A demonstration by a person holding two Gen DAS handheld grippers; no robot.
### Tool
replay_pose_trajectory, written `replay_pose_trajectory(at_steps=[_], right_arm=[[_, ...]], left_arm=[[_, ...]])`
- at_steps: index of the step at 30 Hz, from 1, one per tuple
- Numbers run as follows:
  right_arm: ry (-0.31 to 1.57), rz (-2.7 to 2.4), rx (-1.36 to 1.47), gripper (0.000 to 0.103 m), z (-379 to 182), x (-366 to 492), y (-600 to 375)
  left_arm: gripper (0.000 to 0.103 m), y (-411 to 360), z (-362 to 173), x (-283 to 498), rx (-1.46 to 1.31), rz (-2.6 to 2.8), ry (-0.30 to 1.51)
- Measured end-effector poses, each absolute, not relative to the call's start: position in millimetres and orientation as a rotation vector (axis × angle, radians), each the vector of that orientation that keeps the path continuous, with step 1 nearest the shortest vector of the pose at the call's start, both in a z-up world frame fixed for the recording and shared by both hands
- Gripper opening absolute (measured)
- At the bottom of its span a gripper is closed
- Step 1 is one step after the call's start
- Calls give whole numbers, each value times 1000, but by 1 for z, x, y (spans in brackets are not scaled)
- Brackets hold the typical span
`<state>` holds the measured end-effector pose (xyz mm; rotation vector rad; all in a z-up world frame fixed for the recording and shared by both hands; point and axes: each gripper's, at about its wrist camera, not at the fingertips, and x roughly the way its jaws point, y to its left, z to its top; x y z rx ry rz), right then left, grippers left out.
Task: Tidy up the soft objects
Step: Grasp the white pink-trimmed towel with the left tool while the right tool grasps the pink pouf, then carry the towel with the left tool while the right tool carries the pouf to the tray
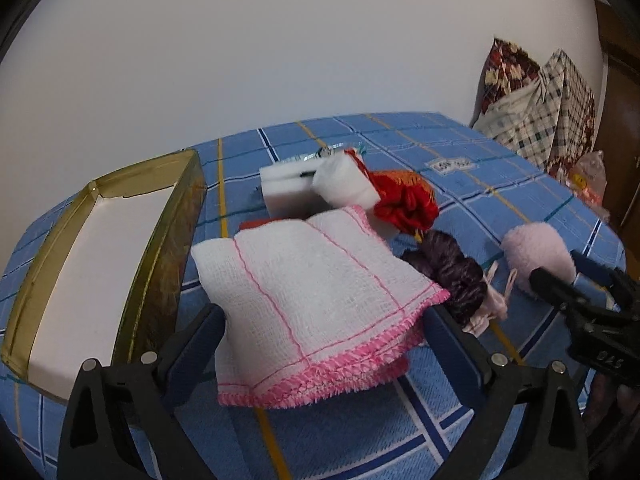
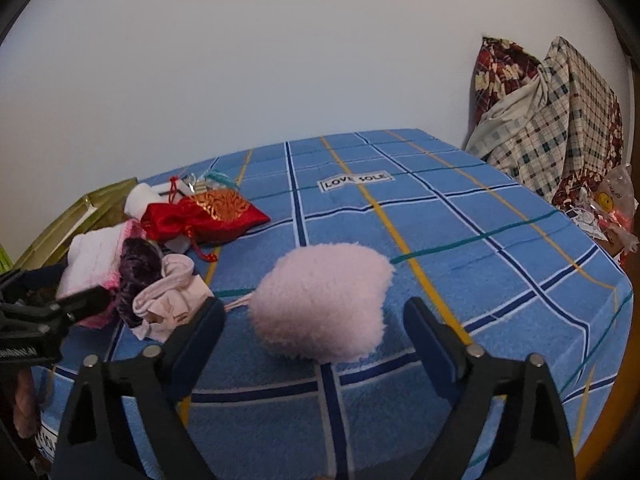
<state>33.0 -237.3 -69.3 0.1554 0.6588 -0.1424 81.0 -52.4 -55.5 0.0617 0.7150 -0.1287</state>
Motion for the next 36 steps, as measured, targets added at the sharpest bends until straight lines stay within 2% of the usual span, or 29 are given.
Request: replay_pose_trajectory(at_steps=[2,4,5,7,8,10,13,17,36], right_arm=[[674,-137,156,83,-72,36,-238],[688,-133,152,78,-75,39,-238],[703,-131,146,71,-77,40,-238],[716,-127,134,64,-80,42,-238],[705,-125,127,60,-80,40,-238],[696,-92,135,46,-80,38,-239],[673,-82,121,36,-77,34,-237],[619,-76,129,32,-70,26,-238],[434,4,144,32,-40,4,-225]], left_arm=[[96,-51,-57,84,50,-132,731],[75,-49,-60,86,34,-148,747],[71,-49,-61,87,31,-154,755],[56,-48,-61,86,25,-168,761],[52,-47,-62,86,18,-171,761],[32,-44,-62,85,5,-186,756],[25,-42,-60,79,1,-198,732],[23,-38,-54,70,-12,-215,670],[23,-15,-29,41,-107,-290,471]])
